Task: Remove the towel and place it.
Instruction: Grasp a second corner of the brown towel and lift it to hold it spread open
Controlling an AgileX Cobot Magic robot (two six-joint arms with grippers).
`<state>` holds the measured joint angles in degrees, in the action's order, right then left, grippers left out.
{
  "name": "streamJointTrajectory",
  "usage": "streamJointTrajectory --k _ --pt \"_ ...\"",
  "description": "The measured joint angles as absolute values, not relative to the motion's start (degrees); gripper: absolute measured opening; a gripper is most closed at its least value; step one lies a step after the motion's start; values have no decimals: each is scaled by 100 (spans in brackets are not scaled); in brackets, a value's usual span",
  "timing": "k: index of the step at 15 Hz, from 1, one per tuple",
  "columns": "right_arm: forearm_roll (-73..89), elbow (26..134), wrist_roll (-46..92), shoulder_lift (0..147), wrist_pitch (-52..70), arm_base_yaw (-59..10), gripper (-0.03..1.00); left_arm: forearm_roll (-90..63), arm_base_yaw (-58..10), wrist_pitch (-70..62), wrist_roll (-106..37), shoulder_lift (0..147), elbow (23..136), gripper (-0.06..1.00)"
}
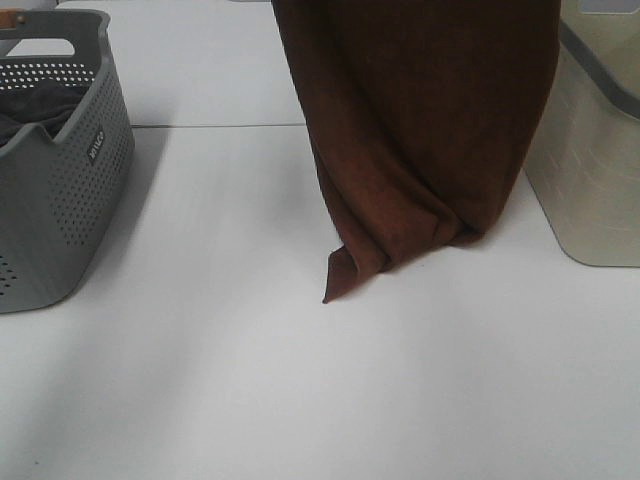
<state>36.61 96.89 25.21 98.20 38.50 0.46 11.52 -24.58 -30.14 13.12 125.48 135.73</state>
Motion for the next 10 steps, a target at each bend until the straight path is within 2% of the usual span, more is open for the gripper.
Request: streamJointTrajectory --k 3,6,8,10 --pt "4761 10869 4057 9935 3581 46 0 1226 -2366 -1341 1312 12496 13797 0" --pt "5145 11849 4549 9901 3604 46 0 1341 -2372 -344 1146 12427 14278 0" --pt "5145 11918 4601 9889 3799 46 0 1467 -2372 -298 653 12405 14364 0" --pt "4882 11918 4561 10021 4171 46 0 1524 -2372 -940 269 12433 14364 0"
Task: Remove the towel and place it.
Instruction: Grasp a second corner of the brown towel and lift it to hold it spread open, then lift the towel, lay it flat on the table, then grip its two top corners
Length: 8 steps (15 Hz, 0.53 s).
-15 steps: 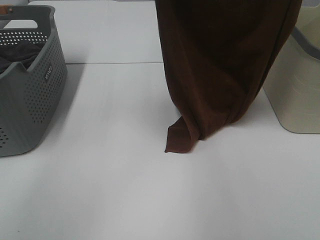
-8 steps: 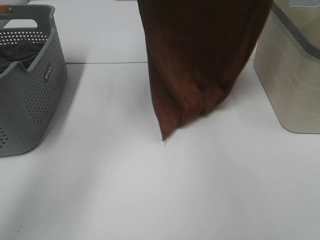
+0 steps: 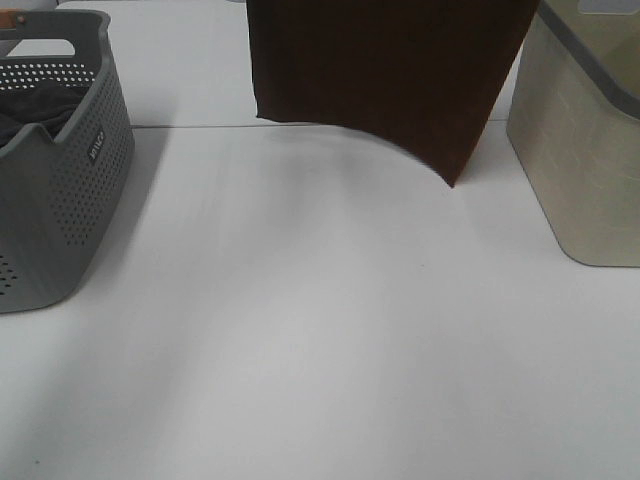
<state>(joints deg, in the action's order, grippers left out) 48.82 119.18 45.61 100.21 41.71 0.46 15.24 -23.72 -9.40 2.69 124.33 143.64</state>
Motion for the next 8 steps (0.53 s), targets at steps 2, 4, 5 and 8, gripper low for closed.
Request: streamJointTrajectory --k 2,4,5,8 --pt "4326 11918 4057 10256 4681 46 0 1513 -2372 -2149 189 12559 14364 0" --pt "3667 11918 3174 10508 5380 46 0 1318 -2389 -3461 172 12697 14364 0" --pt "3403 11918 2704 10623 5793 46 0 1112 -2406 -4102 172 12720 14364 0" --pt "3083 11918 2057 10731 6835 46 0 670 -2487 -5615 172 12674 14364 0"
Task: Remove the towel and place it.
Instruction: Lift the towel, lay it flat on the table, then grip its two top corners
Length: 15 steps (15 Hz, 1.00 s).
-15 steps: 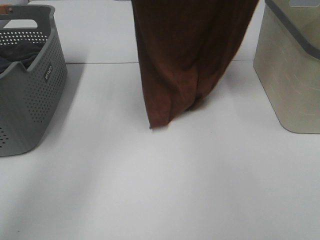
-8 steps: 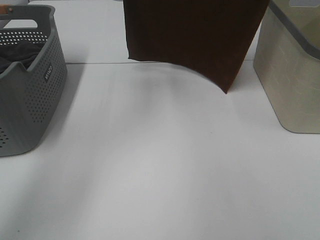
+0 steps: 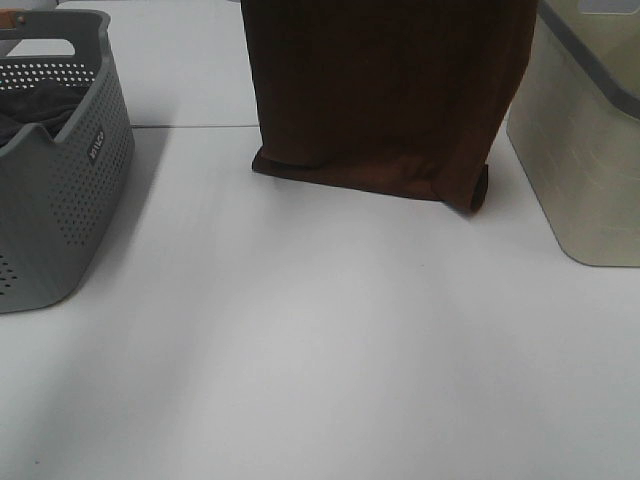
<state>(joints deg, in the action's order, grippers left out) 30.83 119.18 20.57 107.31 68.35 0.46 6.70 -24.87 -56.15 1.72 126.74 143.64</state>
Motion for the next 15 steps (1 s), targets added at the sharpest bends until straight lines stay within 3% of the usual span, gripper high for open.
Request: streamJointTrajectory --k 3,6,10,12,15 --pt "3088 11918 1793 10731 6996 46 0 550 -2527 -6715 183 12662 14364 0" --pt "3088 11620 1438 10657 7007 46 0 401 -2527 -6910 367 12657 14364 0" --pt "2956 10113 1369 9820 7002 46 0 -183 -2527 -6950 458 12238 14078 0" --pt "2956 9437 1398 9276 7002 46 0 -252 -2590 -6944 458 11557 13132 0" --pt "2956 8480 1455 8508 6996 46 0 -315 -2962 -6939 642 10342 10720 0"
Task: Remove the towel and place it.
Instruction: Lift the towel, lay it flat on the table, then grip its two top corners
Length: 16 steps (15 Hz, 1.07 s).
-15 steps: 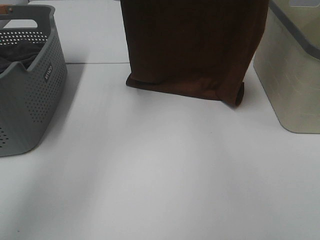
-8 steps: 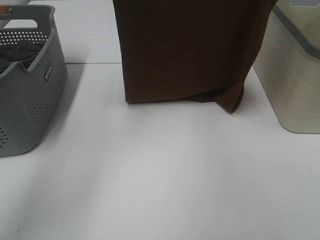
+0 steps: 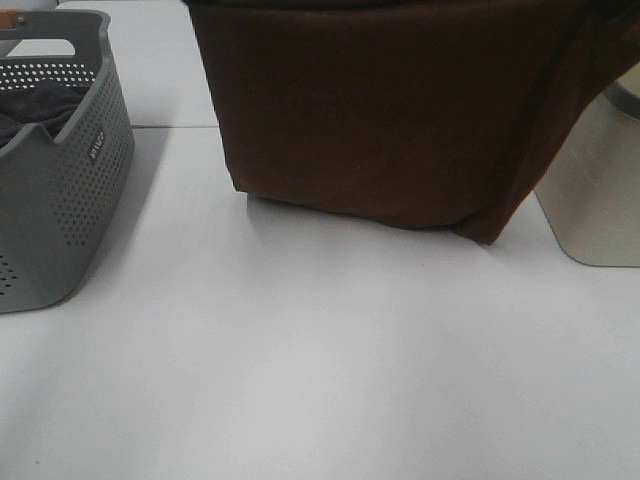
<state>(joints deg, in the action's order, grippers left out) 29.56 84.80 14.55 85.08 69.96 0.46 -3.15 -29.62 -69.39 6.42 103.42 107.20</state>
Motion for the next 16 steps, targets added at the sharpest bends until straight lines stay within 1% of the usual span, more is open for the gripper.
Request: streamJointTrajectory --k 1,3,7,10,14,16 --pt "2962 8142 1461 8274 6996 46 0 -321 -3117 -6933 733 10027 10164 0" --pt "2956 7036 1461 7620 6990 46 0 -321 -3461 -6916 968 9511 9127 0" --pt "2956 5271 1461 6669 6996 46 0 -327 -4269 -6887 1633 8531 7282 0" --pt "3037 4188 1467 6022 7013 46 0 -418 -4853 -6824 2298 8073 6234 0" --pt "3088 3621 1467 5483 7013 46 0 -476 -5414 -6686 2911 7998 5529 0" --pt "3088 3570 1478 5311 7013 46 0 -487 -5477 -6663 3014 7998 5466 0"
